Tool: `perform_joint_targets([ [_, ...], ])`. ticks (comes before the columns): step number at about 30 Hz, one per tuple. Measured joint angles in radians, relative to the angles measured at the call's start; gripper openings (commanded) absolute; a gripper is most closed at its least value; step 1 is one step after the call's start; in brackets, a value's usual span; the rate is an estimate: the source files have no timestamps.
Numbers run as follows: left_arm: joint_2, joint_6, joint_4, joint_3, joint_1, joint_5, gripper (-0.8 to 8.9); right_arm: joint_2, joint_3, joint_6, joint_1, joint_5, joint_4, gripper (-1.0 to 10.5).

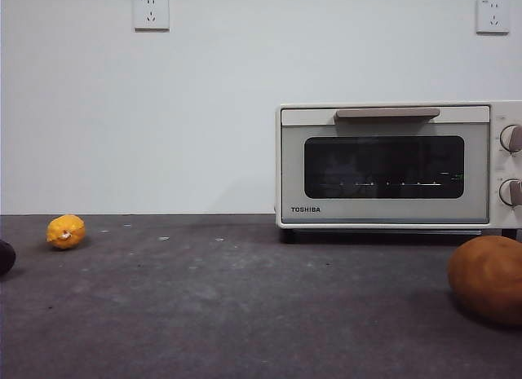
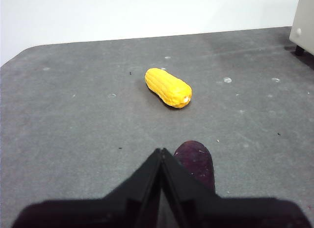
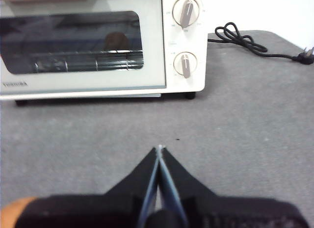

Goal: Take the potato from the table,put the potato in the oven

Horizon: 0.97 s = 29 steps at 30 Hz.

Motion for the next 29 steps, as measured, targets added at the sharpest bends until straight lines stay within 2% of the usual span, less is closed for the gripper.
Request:
perform_joint_targets([
  [8,0.0,-0.074,0.035,0.003,0.0,0.012,-0.05,0.0,0.026,0.1,0.0,-0.022,0.026,0.0],
  [13,0.0,-0.124,0.034,0.037,0.0,0.026,-0.05,0.0,0.098,0.109,0.0,-0.053,0.073,0.0],
  [23,0.0,-0.159,0.038,0.15,0.0,0.027,-0.05,0.0,0.264,0.111,0.0,-0.143,0.074,0.0],
  [29,0.008,-0.204,0.073,0.222,0.0,0.027,-0.05,0.0,0.363,0.111,0.0,-0.156,0.073,0.0],
])
